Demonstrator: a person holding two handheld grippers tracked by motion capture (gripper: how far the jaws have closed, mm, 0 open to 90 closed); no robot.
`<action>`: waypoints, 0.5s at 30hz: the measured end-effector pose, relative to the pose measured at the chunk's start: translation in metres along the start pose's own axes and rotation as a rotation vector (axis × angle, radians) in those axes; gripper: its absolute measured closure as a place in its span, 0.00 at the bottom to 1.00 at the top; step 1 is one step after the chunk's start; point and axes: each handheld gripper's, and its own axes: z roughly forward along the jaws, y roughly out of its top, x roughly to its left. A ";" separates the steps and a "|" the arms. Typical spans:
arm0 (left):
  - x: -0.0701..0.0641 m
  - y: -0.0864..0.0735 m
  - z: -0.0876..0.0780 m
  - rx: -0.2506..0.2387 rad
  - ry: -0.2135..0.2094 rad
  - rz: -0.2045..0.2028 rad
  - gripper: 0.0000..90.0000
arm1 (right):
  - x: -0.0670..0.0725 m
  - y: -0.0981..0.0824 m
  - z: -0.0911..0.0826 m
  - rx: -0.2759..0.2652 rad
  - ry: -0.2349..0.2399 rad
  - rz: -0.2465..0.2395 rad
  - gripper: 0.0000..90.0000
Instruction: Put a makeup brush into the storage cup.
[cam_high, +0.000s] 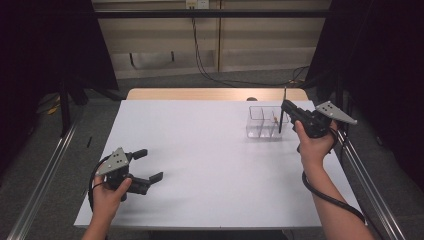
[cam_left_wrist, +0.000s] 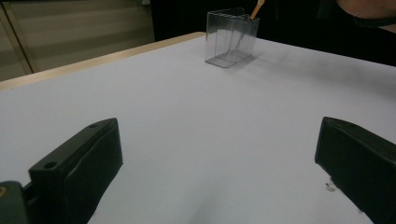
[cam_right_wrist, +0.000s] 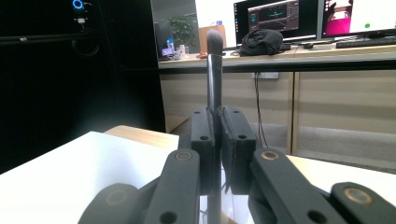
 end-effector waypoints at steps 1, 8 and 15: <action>0.000 0.000 0.000 -0.001 -0.001 -0.001 0.01 | -0.001 0.000 0.000 0.000 -0.002 -0.002 0.94; 0.000 0.000 -0.001 -0.001 -0.001 -0.004 0.01 | -0.004 0.002 0.004 -0.003 -0.010 0.001 0.94; 0.000 -0.001 0.000 -0.002 -0.002 -0.004 0.01 | -0.006 0.002 0.008 -0.004 -0.024 -0.006 0.94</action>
